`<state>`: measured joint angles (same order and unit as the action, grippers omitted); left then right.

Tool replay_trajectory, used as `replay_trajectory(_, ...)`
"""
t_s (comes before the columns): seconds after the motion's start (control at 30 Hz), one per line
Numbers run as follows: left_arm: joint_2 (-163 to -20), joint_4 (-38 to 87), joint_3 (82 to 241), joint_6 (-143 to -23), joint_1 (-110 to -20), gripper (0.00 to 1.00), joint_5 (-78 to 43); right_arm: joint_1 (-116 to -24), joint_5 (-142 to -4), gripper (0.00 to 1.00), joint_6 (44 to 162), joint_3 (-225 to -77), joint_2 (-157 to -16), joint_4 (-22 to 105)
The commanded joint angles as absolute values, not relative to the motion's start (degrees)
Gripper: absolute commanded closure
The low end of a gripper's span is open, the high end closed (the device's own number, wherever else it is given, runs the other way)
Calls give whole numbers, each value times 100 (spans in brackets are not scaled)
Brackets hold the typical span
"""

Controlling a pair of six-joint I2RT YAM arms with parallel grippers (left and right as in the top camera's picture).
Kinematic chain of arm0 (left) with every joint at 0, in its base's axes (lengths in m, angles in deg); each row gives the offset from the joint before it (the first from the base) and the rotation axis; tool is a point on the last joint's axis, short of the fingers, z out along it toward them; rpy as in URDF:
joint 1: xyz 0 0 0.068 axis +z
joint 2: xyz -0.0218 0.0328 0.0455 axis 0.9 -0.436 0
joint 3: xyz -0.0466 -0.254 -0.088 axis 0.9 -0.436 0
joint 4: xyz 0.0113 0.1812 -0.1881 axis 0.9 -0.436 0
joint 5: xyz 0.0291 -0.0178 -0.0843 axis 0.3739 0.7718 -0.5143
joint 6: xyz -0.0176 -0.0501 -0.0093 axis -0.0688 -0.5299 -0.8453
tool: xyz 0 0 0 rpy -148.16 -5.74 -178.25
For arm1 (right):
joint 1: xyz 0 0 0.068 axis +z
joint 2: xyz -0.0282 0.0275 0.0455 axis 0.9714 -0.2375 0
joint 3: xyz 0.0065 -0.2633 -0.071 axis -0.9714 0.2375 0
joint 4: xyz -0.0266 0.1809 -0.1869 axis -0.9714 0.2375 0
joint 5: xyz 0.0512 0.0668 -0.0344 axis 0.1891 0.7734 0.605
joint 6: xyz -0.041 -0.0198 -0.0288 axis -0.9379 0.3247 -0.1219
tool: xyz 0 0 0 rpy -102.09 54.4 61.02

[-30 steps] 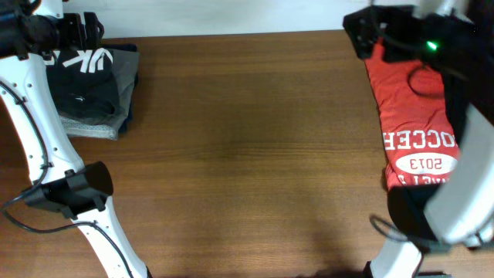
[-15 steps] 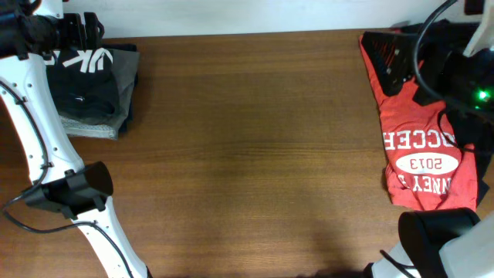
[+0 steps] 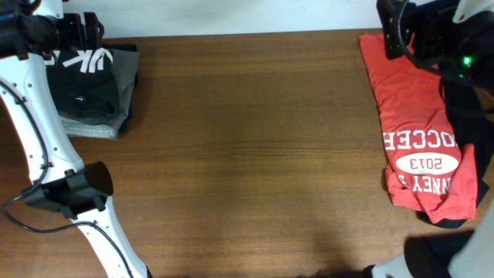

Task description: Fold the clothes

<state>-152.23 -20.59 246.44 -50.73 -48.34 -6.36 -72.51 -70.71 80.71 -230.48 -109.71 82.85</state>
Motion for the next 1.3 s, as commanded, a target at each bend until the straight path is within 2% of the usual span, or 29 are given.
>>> replay_trajectory(0.0,-15210,-2044,24683,-5122,-4825,1,-702,-7216,-7287,1,7769,-21799,-10128,7721)
replay_trajectory(0.2,-15210,-2044,24683,-5122,-4825,1,-702,-7225,-7305,1,7265,-18528,-8613,5968)
replay_trajectory(0.4,-15210,-2044,24683,-5122,-4825,1,-702,-7262,-7283,1,7286,-15109,-7083,3861)
replay_trajectory(0.7,-15210,-2044,24683,-5122,-4825,1,-702,-7275,-7233,1,7286,-11225,-5116,1647)
replay_trajectory(0.87,-15210,-2044,24683,-5122,-4825,1,-702,-7527,-6977,1,7289,-9732,-4134,713)
replay_trajectory(1.27,-15210,-2044,24683,-5122,-4825,1,-702,-7636,-7246,1,7286,-8003,-2263,676)
